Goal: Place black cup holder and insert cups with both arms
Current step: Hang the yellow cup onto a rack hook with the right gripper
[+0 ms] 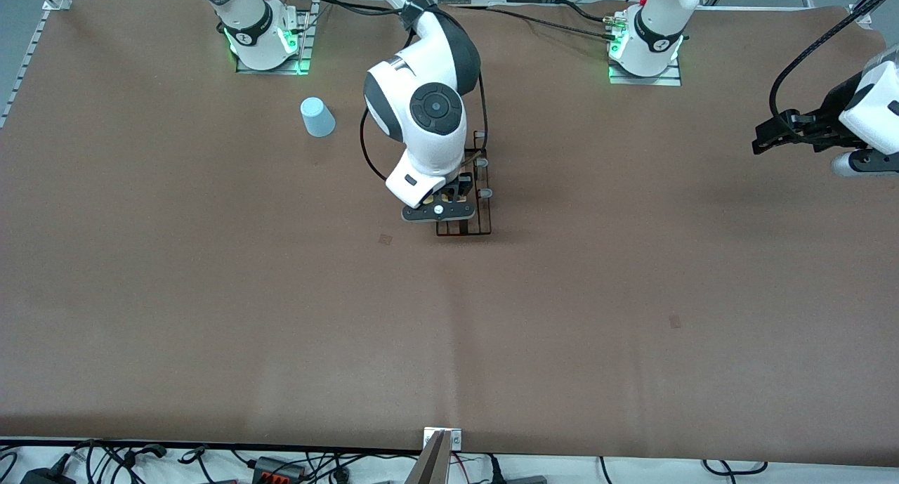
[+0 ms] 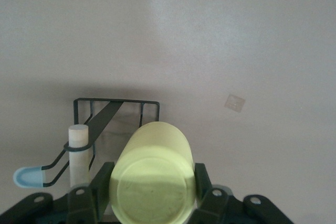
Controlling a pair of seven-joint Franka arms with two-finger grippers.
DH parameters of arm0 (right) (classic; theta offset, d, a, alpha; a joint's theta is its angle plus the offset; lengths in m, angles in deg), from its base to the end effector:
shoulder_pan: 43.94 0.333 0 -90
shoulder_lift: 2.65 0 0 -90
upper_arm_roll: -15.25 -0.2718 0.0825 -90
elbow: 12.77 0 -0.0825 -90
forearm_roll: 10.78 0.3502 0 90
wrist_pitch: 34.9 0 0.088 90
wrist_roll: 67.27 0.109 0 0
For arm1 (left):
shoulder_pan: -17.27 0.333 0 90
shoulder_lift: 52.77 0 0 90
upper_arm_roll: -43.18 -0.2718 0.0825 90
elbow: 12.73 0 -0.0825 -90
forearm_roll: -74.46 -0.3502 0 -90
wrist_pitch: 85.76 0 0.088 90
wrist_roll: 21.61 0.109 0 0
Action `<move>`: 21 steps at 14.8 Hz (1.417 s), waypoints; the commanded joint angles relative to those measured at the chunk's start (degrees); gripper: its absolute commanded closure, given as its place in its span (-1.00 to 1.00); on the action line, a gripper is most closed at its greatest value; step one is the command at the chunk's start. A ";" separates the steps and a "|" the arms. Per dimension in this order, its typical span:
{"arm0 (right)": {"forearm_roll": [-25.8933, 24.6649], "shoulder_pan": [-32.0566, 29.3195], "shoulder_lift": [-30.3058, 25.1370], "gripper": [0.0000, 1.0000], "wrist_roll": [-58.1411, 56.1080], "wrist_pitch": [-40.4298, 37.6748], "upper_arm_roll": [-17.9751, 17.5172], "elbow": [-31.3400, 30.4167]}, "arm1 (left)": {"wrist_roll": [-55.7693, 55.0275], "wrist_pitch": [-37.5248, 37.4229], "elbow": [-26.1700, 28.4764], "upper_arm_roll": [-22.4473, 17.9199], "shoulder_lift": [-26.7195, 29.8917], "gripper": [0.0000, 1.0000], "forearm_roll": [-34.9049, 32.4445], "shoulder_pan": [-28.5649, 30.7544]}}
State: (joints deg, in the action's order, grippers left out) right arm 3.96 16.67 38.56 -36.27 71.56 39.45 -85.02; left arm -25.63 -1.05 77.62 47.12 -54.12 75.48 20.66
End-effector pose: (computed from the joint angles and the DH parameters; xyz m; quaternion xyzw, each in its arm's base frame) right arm 0.4861 0.4629 0.3278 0.9982 0.0494 -0.0172 0.0309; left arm 0.5154 -0.0067 0.5560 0.9976 0.0299 -0.0613 0.0073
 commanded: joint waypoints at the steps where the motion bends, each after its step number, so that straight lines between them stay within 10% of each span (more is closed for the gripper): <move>1: -0.06 0.12 0.28 0.50 0.81 0.94 -0.04 -0.52 | 1.39 -1.22 -1.32 0.01 -0.50 -1.00 1.00 0.48; 9: 1.26 -0.49 1.51 0.45 0.20 1.12 -0.30 -0.52 | 1.39 -1.22 -1.32 0.01 -0.50 -1.00 1.00 0.48; 10: 1.26 -0.58 1.51 0.25 0.20 1.12 -0.30 -0.52 | 1.39 -1.22 -1.32 0.01 -0.50 -1.00 1.00 0.48; 12: 1.18 -0.58 1.33 -1.00 0.64 0.95 -0.30 -0.43 | 1.39 -1.22 -1.32 0.01 -0.50 -1.00 1.00 0.48; 21: 1.09 -0.23 -3.67 -1.00 0.29 -1.77 4.18 0.18 | 1.39 -1.22 -1.32 0.01 -0.50 -1.00 1.00 0.48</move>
State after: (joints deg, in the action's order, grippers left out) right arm 4.82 16.21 36.94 -36.19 71.56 42.12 -84.35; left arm -25.63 -1.05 77.62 47.12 -54.12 75.48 20.67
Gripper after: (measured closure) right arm 0.000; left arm 0.000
